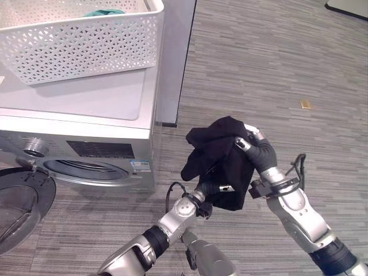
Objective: Grab the laundry basket,head to the washer,open it,put in the laundry and shut it.
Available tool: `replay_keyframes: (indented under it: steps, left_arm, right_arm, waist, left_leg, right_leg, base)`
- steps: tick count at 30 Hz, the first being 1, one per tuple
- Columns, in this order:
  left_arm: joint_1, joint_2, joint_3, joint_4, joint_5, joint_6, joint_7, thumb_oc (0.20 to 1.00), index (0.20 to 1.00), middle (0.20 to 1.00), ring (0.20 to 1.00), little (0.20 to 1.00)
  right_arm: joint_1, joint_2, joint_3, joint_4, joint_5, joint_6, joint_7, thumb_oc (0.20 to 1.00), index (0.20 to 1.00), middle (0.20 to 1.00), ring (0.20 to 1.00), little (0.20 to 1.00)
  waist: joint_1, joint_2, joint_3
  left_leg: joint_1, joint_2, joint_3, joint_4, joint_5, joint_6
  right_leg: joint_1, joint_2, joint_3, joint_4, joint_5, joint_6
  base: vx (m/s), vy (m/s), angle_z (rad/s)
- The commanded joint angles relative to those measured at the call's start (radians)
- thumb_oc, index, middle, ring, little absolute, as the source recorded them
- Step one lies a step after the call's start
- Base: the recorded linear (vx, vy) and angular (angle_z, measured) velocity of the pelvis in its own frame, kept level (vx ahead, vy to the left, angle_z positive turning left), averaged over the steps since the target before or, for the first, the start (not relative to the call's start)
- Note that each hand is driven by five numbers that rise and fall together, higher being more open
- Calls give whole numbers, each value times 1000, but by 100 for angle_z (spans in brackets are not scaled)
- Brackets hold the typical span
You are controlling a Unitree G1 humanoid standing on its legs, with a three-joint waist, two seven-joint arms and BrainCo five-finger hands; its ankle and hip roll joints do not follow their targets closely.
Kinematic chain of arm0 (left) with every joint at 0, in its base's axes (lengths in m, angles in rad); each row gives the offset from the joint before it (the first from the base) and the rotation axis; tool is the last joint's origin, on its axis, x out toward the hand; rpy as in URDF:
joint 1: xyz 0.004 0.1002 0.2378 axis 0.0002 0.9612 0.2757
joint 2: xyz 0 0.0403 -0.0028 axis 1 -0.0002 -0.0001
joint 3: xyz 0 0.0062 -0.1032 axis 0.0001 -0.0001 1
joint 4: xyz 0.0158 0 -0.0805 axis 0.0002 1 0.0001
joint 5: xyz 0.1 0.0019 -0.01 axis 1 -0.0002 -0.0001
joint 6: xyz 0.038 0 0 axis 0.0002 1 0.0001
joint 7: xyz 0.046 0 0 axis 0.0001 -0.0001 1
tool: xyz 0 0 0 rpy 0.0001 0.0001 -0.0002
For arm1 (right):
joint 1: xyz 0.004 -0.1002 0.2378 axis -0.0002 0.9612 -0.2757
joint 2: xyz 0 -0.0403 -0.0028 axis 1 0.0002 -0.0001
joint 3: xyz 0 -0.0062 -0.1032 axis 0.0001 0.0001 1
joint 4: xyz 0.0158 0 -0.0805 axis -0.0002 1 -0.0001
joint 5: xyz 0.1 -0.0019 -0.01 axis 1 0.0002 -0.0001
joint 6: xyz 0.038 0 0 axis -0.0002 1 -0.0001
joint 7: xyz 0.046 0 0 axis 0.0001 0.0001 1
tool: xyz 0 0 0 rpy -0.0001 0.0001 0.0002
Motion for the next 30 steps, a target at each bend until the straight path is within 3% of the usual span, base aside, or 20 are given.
replay_keyframes:
  steps: [1, 9, 11, 13, 23, 24, 25, 30]
  left_arm:
    - [9, -80, -58, 40, 65, -65, -35, 1000, 1000, 1000, 1000, 1000]
    - [-18, -102, -110, 47, 188, -92, -6, 1000, 1000, 1000, 1000, 1000]
    - [-19, -102, -101, 51, 172, -92, -4, 517, 517, 517, 517, 517]
    - [-17, -105, -91, 60, 160, -93, 2, 200, 200, 200, 200, 200]
    - [-24, -89, -22, 72, 174, -116, 95, 200, 200, 200, 200, 200]
    - [-21, -84, -11, 71, 166, -118, 102, 200, 200, 200, 200, 200]
    - [-14, -81, 0, 87, 154, -115, 103, 200, 200, 200, 200, 200]
    - [15, -70, 17, 84, 137, -114, 111, 200, 200, 200, 200, 200]
  right_arm:
    - [-43, 35, -24, -34, 36, -80, 8, 200, 200, 200, 200, 200]
    - [-58, 55, 12, -35, 25, -80, 16, 200, 200, 200, 200, 200]
    - [-62, 56, 10, -30, 20, -79, 10, 200, 200, 200, 200, 200]
    - [-57, 58, 7, -31, 18, -81, 9, 200, 200, 200, 200, 200]
    - [-8, 40, -19, -42, -11, -83, -8, 200, 200, 200, 200, 200]
    - [3, 38, -21, -35, -12, -81, -13, 253, 253, 253, 253, 253]
    - [5, 33, -22, -22, -26, -73, -25, 1000, 1000, 1000, 1000, 1000]
    - [36, 30, -50, -17, -74, -72, -44, 1000, 1000, 1000, 1000, 1000]
  waist:
    - [1, -34, -52]
    - [14, -22, -48]
    - [12, -22, -48]
    - [12, -22, -50]
    - [13, -13, -50]
    - [15, -11, -50]
    - [17, -9, -49]
    - [24, 0, -53]
  left_leg:
    - [-79, 84, -43, 4, 83, -43]
    - [-85, 84, -59, 4, 84, -45]
    - [-86, 84, -58, 4, 83, -45]
    - [-86, 83, -59, 4, 82, -45]
    - [-99, 80, -70, 4, 86, -49]
    - [-101, 80, -71, 4, 87, -49]
    - [-101, 79, -72, 4, 89, -49]
    - [-100, 76, -78, 4, 89, -48]
  right_leg:
    - [79, -34, -18, 92, -245, 27]
    - [97, -39, -39, 78, -247, 23]
    - [96, -40, -40, 77, -245, 24]
    - [97, -39, -40, 76, -245, 24]
    - [95, -48, -58, 71, -242, 27]
    - [97, -50, -61, 69, -242, 26]
    - [102, -50, -63, 66, -242, 26]
    - [111, -56, -70, 62, -243, 26]
  base:
    - [0, 0, 0]
    - [1, -1, 2]
    - [0, 0, 0]
    - [0, 0, 0]
    - [-4, 0, 1]
    - [-9, 5, 16]
    - [-2, 2, 18]
    - [3, 3, 4]
